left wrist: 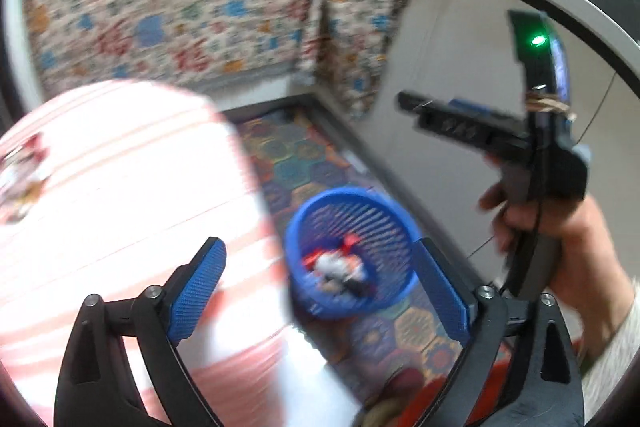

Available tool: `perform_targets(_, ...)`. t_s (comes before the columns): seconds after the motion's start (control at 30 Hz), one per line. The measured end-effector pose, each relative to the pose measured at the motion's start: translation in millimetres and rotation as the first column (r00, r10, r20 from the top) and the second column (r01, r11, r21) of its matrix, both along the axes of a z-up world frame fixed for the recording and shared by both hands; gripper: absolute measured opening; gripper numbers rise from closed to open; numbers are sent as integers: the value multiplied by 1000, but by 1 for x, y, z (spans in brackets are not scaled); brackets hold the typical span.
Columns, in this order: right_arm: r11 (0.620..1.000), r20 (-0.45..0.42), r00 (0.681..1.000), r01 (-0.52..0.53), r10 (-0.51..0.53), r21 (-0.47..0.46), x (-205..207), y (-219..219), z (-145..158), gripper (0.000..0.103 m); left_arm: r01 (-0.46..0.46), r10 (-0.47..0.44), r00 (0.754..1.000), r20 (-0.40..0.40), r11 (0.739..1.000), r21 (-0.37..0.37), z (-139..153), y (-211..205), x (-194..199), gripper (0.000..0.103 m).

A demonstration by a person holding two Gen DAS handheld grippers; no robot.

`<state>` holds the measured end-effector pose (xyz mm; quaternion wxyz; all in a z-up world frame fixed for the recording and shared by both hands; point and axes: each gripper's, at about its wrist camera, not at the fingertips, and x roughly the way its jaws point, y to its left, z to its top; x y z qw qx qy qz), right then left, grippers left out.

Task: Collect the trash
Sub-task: 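Return both tools to the table above the remaining trash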

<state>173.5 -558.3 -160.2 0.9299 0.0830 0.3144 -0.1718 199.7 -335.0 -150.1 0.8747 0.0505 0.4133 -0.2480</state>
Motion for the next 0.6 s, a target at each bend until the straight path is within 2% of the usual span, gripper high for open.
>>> perform_targets(0.1,996,4,998,-70,71,-48,3,44,13,81,-94,93,995,18,994,55,-1,58,-8,95)
perform_targets(0.2,985,-4,985,-170,170,-27,5,98,19,81,-226,221,974,50,966,128,-12,127,-5,96)
perform_targets(0.3,959,-47,958,-284,284,11,13,163,16,81,-359,350,933,81,914,191,-24,202,7,96)
perform_targets(0.37,935,-85,931,-352,355,39,18,206,6,81,-416,404,909,100,882,222,-32,238,14,96)
perform_targets(0.43,916,-125,908,-393,401,83,26,243,-7,81,-445,432,895,111,862,243,-39,267,23,96)
perform_targets(0.53,899,-184,880,-419,437,130,39,289,-25,81,-458,447,889,102,851,256,-48,298,39,96)
perform_targets(0.6,896,-214,870,-424,444,133,47,313,-32,81,-446,444,894,62,868,218,-50,309,49,97)
